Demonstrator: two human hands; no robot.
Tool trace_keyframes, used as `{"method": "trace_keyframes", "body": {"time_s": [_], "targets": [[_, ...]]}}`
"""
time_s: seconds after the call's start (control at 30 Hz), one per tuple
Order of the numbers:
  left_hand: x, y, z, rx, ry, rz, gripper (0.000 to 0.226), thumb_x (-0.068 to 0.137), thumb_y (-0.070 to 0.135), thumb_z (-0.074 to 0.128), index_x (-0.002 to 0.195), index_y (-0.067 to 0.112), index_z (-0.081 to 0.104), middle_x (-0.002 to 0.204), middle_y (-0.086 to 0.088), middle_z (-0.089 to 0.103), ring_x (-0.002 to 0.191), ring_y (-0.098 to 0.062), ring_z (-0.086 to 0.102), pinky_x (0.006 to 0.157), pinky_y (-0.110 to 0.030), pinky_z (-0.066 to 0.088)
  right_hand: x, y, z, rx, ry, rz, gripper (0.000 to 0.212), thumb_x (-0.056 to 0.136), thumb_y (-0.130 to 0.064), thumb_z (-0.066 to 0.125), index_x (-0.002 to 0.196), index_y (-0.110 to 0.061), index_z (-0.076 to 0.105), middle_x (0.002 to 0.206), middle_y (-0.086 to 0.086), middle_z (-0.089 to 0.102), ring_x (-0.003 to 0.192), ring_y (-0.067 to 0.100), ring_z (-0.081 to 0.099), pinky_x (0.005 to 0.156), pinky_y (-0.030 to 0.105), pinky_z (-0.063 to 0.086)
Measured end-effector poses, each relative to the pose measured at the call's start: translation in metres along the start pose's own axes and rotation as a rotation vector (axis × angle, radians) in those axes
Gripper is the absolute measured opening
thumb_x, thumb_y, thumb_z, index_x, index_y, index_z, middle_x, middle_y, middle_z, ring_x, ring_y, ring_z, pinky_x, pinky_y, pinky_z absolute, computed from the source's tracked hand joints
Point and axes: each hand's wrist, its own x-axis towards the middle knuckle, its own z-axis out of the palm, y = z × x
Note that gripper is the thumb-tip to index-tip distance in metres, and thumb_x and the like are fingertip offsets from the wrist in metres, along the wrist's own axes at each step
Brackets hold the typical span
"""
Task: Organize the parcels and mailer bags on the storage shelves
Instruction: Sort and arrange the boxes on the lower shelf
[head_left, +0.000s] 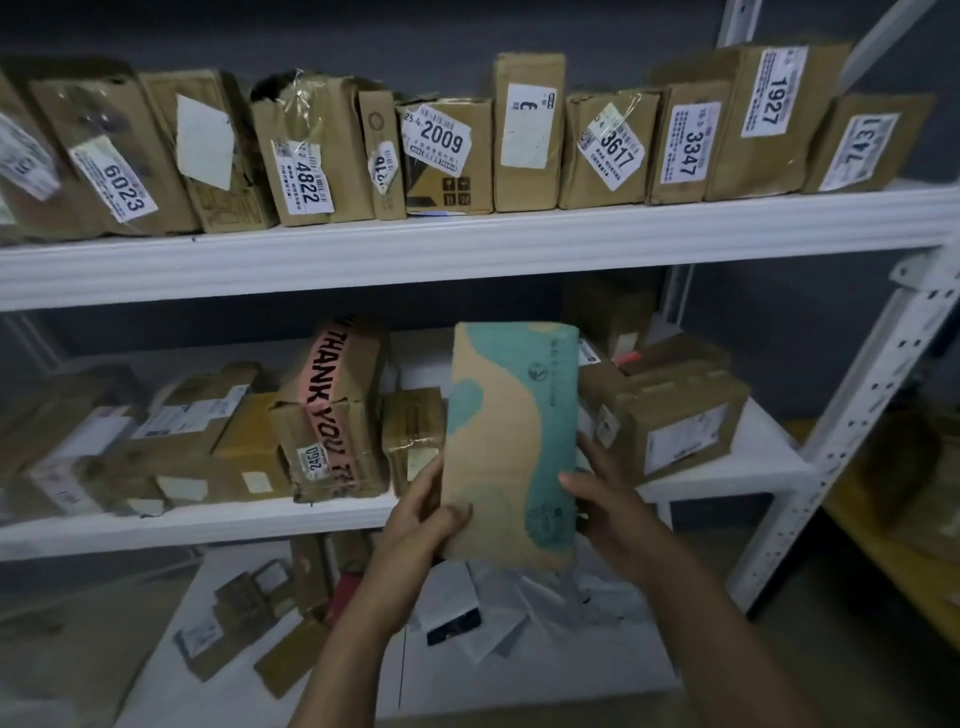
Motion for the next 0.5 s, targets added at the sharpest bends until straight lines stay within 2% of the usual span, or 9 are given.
{"method": "trace_keyframes", "body": {"time_s": [0.07,0.13,0.2,0.3,0.37,0.43,0.5], "targets": [[-0.006,0.005,0.007,0.057,0.027,0.018,0.045,0.088,0.029,0.066,0.13,0.038,0.052,0.118,0.011,0.067,0.104,-0.008,0.065,0.077,-0.026,0.056,-0.017,0.0,-0.004,-0.095,-0.016,0.008,0.094,0.062,-0.019,0.08,0.142,-0.038,0.034,0.122,-0.002,0.066,0.108,0.017,0.065,0.078,0.03,0.055],[-0.011,0.007,0.015,0.122,0.092,0.055,0.043,0.086,0.03,0.065,0.127,0.032,0.054,0.111,0.012,0.069,0.095,0.0,0.066,0.068,-0.017,0.054,-0.031,-0.001,-0.008,-0.212,-0.064,0.031,0.109,0.057,-0.019,0.085,0.146,-0.041,0.026,0.132,-0.001,0.059,0.112,0.015,0.063,0.082,0.033,0.055],[-0.014,0.006,0.019,0.151,0.13,0.071,0.038,0.089,0.019,0.065,0.126,0.024,0.055,0.111,0.008,0.069,0.089,0.002,0.066,0.065,-0.013,0.052,-0.044,-0.003,-0.009,-0.289,-0.07,0.045,0.117,0.055,-0.018,0.087,0.147,-0.045,0.021,0.138,-0.003,0.053,0.116,0.013,0.06,0.086,0.035,0.055],[-0.025,0.003,0.023,0.114,0.102,0.048,0.041,0.089,0.005,0.064,0.125,0.022,0.055,0.11,0.006,0.069,0.092,-0.001,0.067,0.069,-0.016,0.054,-0.056,-0.006,-0.01,-0.377,-0.061,0.043,0.125,0.057,-0.011,0.089,0.148,-0.05,0.012,0.147,-0.007,0.04,0.126,0.011,0.05,0.088,0.034,0.055],[-0.031,0.004,0.025,0.059,0.096,0.045,0.041,0.089,0.005,0.064,0.124,0.025,0.055,0.111,0.005,0.07,0.097,-0.003,0.066,0.074,-0.021,0.056,-0.064,-0.008,-0.01,-0.415,-0.09,0.019,0.129,0.058,-0.013,0.091,0.147,-0.053,0.007,0.149,-0.013,0.034,0.131,0.008,0.043,0.093,0.033,0.053],[-0.035,0.003,0.027,-0.002,0.105,0.047,0.038,0.087,0.021,0.065,0.123,0.027,0.056,0.113,0.005,0.069,0.104,-0.008,0.065,0.084,-0.029,0.056,-0.07,-0.01,-0.008,-0.379,-0.109,0.021,0.116,0.067,-0.021,0.087,0.145,-0.055,0.008,0.143,-0.021,0.037,0.127,0.0,0.043,0.097,0.031,0.05],[-0.04,0.005,0.032,-0.069,0.101,0.013,0.042,0.08,0.039,0.063,0.121,0.034,0.056,0.117,0.007,0.068,0.106,-0.009,0.065,0.088,-0.033,0.053,-0.077,-0.014,-0.004,-0.368,-0.101,0.022,0.096,0.074,-0.034,0.076,0.143,-0.057,0.013,0.138,-0.025,0.04,0.126,0.0,0.043,0.102,0.032,0.046]]}}
